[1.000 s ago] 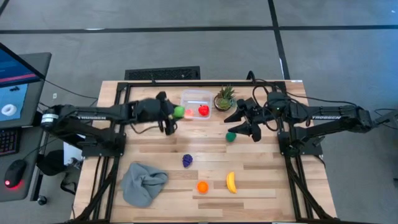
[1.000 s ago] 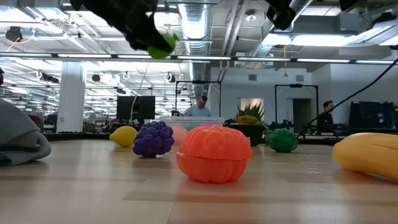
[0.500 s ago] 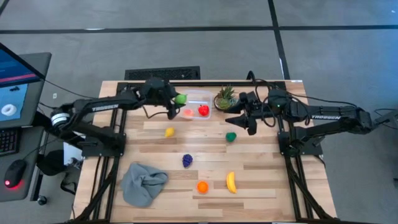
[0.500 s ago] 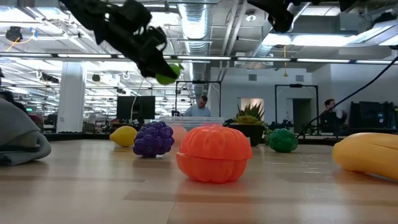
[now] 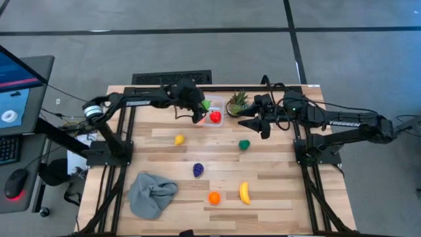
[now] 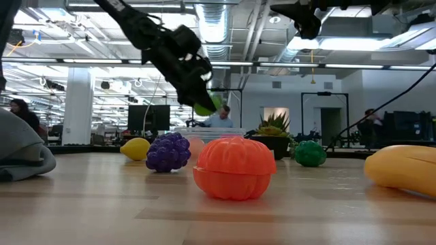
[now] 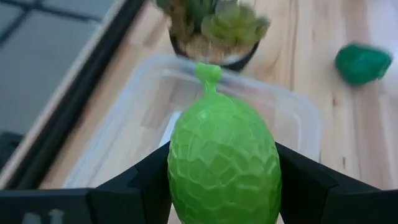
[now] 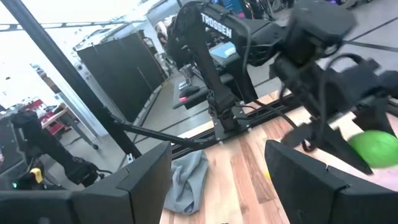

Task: Pick and placing Produce into tupperware
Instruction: Put the green melon into the transparent container

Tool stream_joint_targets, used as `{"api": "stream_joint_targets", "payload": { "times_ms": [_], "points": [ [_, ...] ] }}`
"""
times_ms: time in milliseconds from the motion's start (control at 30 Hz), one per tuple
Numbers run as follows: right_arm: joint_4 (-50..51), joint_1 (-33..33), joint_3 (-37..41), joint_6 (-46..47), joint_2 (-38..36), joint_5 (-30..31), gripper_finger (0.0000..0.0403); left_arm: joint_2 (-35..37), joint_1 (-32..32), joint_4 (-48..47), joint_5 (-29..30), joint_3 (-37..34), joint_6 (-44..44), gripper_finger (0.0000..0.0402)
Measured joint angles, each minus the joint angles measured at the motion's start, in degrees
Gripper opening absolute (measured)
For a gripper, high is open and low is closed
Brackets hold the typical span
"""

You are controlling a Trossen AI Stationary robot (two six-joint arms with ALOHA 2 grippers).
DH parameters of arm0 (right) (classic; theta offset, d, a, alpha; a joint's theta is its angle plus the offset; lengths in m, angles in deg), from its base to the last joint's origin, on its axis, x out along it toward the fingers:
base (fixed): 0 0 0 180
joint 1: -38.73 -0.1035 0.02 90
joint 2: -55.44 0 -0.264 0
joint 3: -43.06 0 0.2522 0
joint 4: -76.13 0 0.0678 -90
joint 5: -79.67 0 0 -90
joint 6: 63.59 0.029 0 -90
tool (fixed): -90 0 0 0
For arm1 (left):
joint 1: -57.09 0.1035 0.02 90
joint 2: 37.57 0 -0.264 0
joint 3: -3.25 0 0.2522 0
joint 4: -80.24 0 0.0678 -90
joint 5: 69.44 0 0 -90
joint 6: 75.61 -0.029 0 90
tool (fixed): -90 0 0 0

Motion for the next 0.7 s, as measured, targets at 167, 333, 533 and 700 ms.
{"api": "stream_joint_targets", "payload": {
  "times_ms": [167,333,533,700],
  "points": [
    [0.65,0.24,0.0,0.01,0.0,-0.12,0.0281,-5.41,0.56,-7.2,0.64,7.17,-0.41,0.021],
    [1.63,0.41,0.0,0.0,0.0,-0.15,0.0281,-8.54,1.67,-12.58,3.22,12.45,-1.34,0.021],
    [1.67,1.44,0.0,-0.04,0.02,-0.15,0.0281,-12.38,2.33,-18.15,3.69,16.9,-3.5,0.021],
    [1.65,2.25,0.0,-0.04,0.02,-0.15,0.0281,-13.02,2.25,-18.79,3.79,17.22,-4.8,0.021]
  ]
}}
